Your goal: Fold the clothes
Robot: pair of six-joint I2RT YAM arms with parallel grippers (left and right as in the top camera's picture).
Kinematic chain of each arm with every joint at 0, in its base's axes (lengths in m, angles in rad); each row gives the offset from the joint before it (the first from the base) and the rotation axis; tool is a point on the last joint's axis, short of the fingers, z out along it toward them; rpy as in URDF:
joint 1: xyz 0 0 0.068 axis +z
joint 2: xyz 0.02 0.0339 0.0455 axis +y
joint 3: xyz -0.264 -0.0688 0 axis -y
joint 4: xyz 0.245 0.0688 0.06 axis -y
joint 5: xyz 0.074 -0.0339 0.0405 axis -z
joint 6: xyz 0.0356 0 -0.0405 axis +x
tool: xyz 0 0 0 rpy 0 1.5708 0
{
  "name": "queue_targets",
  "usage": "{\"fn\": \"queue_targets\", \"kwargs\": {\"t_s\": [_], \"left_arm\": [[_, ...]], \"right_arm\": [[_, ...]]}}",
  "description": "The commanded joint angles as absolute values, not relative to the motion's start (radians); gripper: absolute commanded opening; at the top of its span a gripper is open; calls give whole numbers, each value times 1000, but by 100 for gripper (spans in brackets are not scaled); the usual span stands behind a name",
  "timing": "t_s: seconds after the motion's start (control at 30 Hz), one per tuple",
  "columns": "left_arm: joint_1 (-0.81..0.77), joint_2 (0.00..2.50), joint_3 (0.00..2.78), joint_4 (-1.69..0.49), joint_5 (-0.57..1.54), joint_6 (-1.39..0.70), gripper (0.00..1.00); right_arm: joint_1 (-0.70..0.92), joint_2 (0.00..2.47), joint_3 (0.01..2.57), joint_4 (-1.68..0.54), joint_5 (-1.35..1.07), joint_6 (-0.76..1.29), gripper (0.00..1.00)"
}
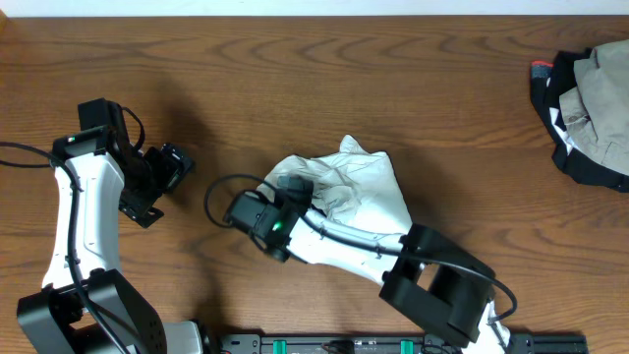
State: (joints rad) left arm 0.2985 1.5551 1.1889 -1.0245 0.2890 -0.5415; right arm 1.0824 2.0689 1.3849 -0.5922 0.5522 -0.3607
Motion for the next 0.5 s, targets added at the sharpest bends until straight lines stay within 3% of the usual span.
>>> {"fn": "queue_targets", "kwargs": {"t_s": [0.0,0.1,0.2,0.27,0.47], "left_arm": [[303,1561,1182,-1032,295,-523,98],[303,1561,1182,-1036,295,-508,98],[302,1561,1182,-1036,295,-505,98],[302,1561,1182,-1036,295,-505,98],[302,1561,1182,-1036,295,-496,98]], "right_arm": [[1045,2082,1392,-575,580,-387,99],[1025,2082,1392,-574,580,-387,89],[1005,2082,1392,-560,589,-373,67],[1000,2082,1392,-527,634,-351,44],[999,2082,1395,-425,738,-349,15]]}}
